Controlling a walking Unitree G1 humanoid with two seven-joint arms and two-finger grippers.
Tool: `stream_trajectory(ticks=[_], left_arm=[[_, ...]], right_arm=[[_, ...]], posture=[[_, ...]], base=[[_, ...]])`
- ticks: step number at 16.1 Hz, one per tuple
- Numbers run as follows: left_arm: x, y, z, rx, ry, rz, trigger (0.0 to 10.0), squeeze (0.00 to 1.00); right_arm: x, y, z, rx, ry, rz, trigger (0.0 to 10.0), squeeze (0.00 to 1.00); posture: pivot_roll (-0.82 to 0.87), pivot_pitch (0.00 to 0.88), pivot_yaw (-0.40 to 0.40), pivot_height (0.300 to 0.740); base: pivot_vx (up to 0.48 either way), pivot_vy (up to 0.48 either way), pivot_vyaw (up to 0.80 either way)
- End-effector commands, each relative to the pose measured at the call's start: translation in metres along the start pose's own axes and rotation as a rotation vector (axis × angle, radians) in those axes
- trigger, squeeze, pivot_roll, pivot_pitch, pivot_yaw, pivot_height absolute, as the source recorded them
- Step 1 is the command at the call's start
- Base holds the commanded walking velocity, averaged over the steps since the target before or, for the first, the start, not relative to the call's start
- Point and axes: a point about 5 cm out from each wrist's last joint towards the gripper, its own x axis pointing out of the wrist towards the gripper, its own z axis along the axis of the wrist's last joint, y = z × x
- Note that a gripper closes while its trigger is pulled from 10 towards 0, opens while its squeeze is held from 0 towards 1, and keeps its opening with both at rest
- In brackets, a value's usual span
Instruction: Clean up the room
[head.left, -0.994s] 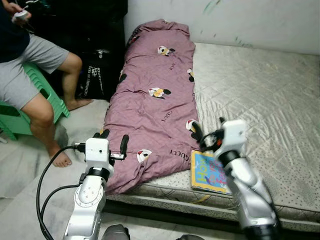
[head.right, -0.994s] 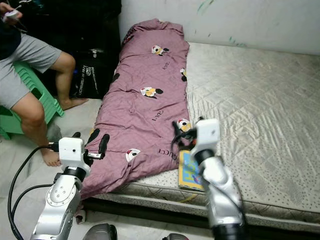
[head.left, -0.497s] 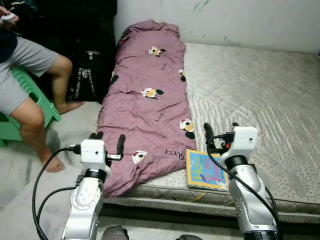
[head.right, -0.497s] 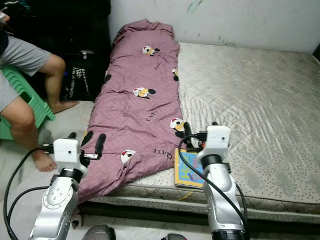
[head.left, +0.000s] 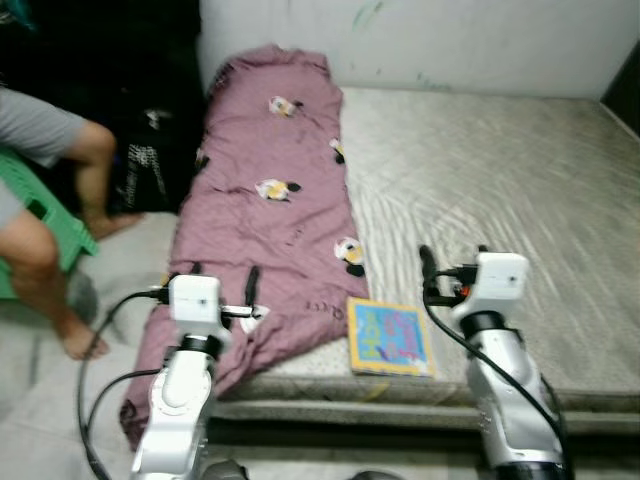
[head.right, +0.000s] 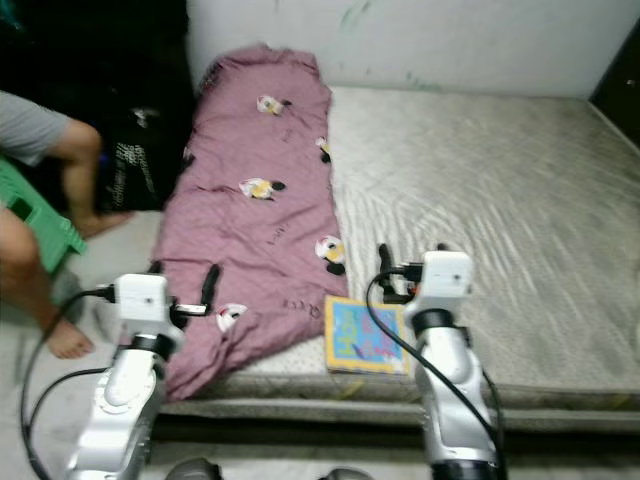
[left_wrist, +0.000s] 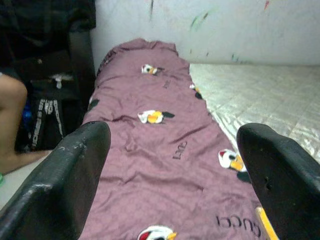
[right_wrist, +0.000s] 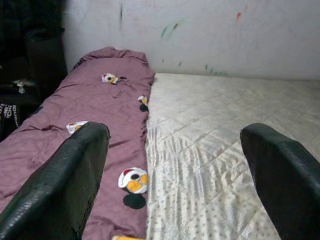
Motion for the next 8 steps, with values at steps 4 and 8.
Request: stream_trajectory(ticks=[4, 8], left_arm=[[-0.0005, 0.0024, 0.0012, 0.008, 0.000, 0.006, 10.0, 0.00], [-0.0012, 0.0019, 0.0015, 0.007, -0.001, 0.005, 10.0, 0.00]], right_arm=[[-0.0001, -0.0006, -0.0006, -0.009, 0.000, -0.003, 10.0, 0.00], [0.0001, 0.0005, -0.0002, -0.012, 0.002, 0.002, 10.0, 0.00]], posture=[[-0.01, 0.001, -0.037, 0.740], [-0.01, 0.008, -0.040, 0.740]], base=[[0.000, -0.368, 0.00], [0.000, -0.368, 0.00]])
